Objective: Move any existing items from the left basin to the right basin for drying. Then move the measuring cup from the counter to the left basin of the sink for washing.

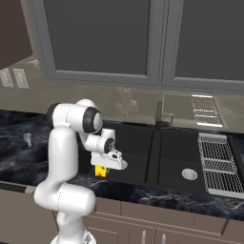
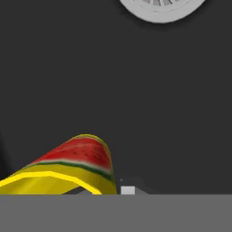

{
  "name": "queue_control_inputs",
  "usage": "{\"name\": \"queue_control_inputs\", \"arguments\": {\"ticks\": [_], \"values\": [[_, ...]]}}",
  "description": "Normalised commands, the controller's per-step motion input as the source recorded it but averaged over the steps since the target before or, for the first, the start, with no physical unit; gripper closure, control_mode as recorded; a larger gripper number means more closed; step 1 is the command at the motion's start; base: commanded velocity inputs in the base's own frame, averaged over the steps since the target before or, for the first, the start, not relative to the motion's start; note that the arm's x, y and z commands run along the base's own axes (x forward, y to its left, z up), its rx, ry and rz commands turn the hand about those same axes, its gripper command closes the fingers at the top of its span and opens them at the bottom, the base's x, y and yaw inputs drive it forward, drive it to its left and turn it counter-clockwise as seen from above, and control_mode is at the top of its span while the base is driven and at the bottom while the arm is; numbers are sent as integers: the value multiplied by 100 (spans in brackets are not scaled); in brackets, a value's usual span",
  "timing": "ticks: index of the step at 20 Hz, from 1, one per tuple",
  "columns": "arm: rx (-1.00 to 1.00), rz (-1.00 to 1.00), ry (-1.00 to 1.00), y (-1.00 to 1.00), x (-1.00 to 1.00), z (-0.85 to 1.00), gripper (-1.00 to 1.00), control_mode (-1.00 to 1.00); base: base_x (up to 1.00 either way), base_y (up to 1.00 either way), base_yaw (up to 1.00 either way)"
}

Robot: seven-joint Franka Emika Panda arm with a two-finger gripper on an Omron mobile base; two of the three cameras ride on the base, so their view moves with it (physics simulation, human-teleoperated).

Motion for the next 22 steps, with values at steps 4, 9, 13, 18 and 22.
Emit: {"name": "queue_control_inputs", "arguments": {"ticks": [4,9,13,18,22], "values": [[0,0,-4,0,-8,0,100,-100,0,0,0],[0,0,-8,0,-20,1,100,-100,0,0,0],[0,-1,-11,-5,-31,22,100,-100,0,0,0],[0,-7,-11,-17,-22,45,100,-100,0,0,0],[0,-11,-10,-23,-9,64,100,-100,0,0,0]]}}
